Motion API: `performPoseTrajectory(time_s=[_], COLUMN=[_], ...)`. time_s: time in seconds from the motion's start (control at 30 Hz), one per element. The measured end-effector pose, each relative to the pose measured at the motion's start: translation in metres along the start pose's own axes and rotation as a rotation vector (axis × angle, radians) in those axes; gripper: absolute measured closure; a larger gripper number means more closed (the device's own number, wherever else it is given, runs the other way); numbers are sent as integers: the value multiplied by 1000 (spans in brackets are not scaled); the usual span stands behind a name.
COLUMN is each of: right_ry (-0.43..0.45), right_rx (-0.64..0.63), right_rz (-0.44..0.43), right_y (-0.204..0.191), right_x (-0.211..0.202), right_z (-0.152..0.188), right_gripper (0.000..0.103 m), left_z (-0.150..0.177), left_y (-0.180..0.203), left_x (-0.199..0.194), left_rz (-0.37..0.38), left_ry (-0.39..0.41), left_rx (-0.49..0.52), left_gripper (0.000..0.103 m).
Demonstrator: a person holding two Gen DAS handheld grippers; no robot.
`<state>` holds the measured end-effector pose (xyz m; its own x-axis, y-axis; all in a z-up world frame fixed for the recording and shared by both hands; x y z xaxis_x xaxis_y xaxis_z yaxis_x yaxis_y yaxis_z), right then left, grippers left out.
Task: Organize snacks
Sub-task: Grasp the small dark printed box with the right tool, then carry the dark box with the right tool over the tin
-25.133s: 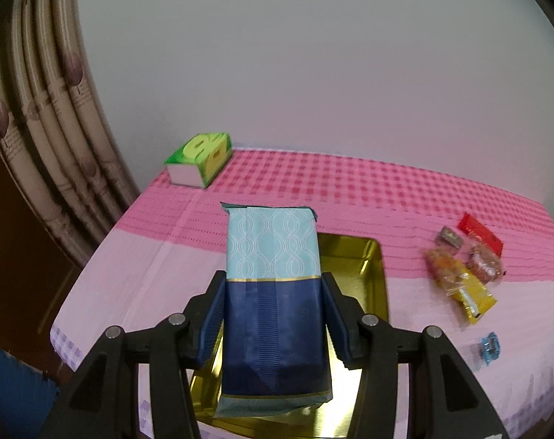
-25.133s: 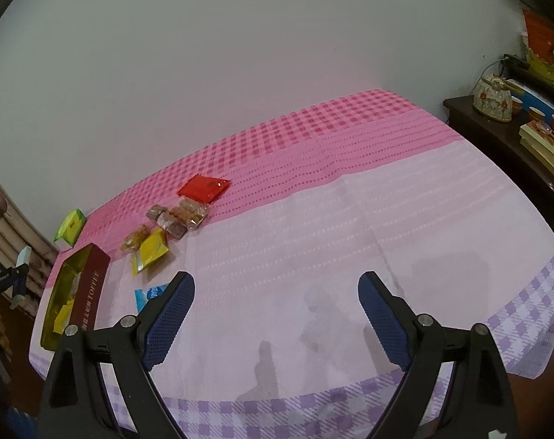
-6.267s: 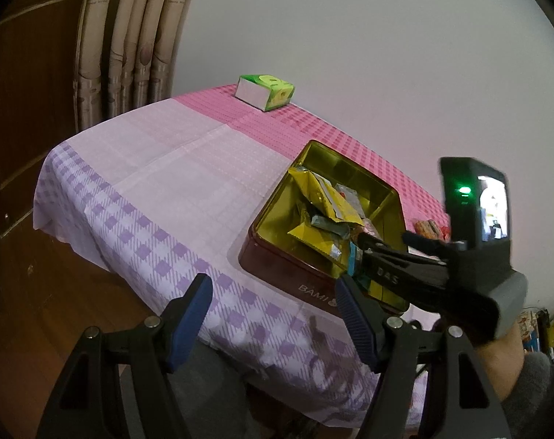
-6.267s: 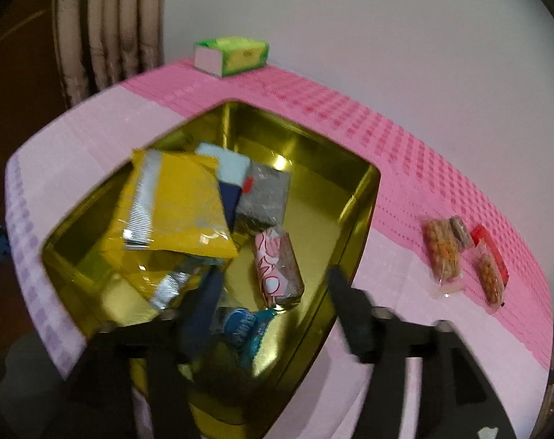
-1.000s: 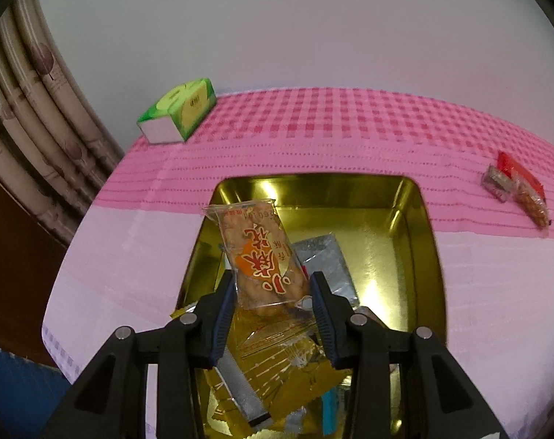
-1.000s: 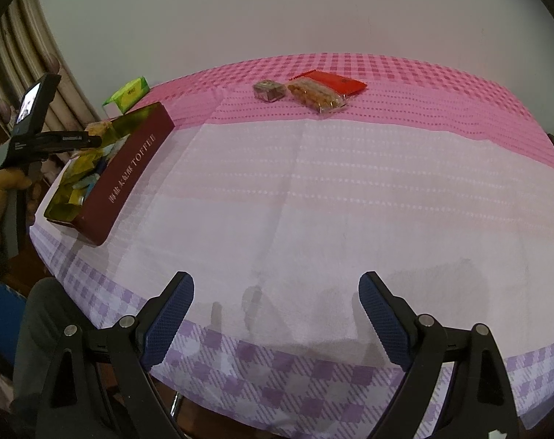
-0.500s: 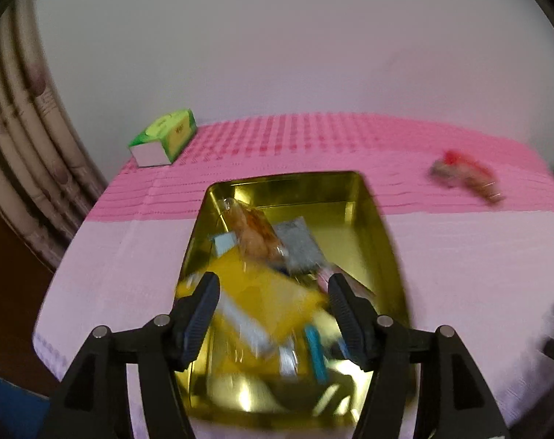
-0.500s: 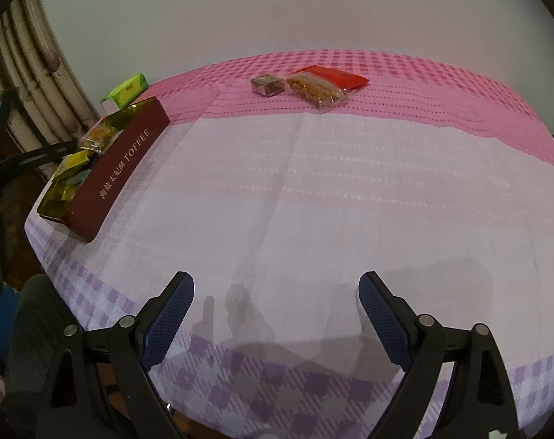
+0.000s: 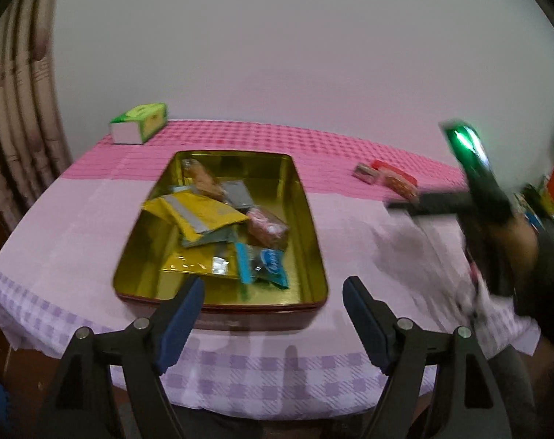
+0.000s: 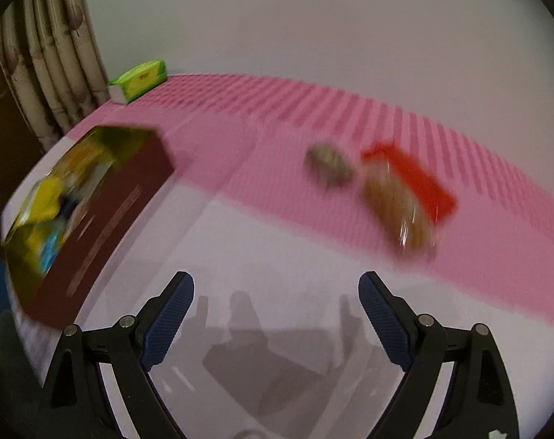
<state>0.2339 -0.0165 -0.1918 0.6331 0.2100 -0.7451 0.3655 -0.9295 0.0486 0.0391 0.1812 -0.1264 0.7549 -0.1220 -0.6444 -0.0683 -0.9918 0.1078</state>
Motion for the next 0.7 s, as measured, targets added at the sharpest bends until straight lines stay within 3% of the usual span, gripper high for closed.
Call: performPoseTrajectory(time_s=[0.2,0.27,0.43,0.5,0.57,0.7], right_ry=[-81,-111,-180,-193,-211,-176], right_rx=[-167,-188,-245,-249,-235,-238], right_rz=[94,98,67,61,51,50], right_y=[26,32,31,30,28,19], right_x=[41,52,81,88,97,96], right_z=[-63,-69,-71,-68,-66,-68], right_gripper=[20,27,35,47,73,75], left_z=[1,0,3,6,7,7], left_y=[-4,-6,-6,-6,-6,-7], left_x=[2,2,4,6,6,6], left_rz=[31,33,40,40,38,28], left_ry=[-11,-11,-26,-37,-41,-40], left_rx=[-43,-52,-60,-62,-61,-66], left_gripper=[23,23,23,23,23,23])
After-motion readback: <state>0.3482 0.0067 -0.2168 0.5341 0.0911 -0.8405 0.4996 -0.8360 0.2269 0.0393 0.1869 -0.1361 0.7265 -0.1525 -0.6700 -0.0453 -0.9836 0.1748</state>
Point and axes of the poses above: each gripper's, at about its wrist camera, not at the fingertips, and x roughly the way its jaws point, y to its right, z to its underside, the point moved 7 cm from there along x, roughly the way its jaws point, and after that the axes turned 3 degrees about y, right-handed, at the moved point
